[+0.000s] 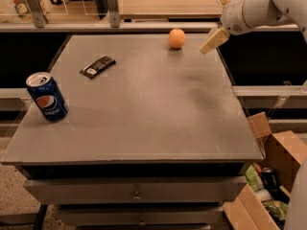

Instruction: Pick orange

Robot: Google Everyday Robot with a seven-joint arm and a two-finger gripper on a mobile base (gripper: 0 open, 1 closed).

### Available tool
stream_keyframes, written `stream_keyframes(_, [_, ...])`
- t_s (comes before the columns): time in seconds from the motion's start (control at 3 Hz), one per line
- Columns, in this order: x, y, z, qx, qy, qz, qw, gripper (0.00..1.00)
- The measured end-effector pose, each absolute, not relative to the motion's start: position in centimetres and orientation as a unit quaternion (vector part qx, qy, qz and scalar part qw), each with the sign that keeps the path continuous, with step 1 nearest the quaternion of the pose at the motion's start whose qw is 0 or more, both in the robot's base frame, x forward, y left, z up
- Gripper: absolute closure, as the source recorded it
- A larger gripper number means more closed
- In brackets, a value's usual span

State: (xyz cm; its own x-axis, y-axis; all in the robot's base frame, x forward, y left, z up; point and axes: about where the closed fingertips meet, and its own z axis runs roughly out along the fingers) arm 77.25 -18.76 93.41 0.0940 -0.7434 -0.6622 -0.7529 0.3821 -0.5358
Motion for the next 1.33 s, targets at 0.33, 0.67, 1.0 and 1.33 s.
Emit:
stream_keyframes(0.33, [79.2,-17.8,92.7,-0.528,0.670,0.041,0.520,0.00])
stream_keyframes(0.67, [81.2,-16.8,91.4,-0.505,0.672,0.078,0.536,0.00])
stream_keyframes(1.0, [83.0,-15.7,90.1,-0.486,0.671,0.105,0.549,0.00])
stream_keyframes(1.33, [84.5,-14.8,88.9,-0.467,0.670,0.129,0.562,0.00])
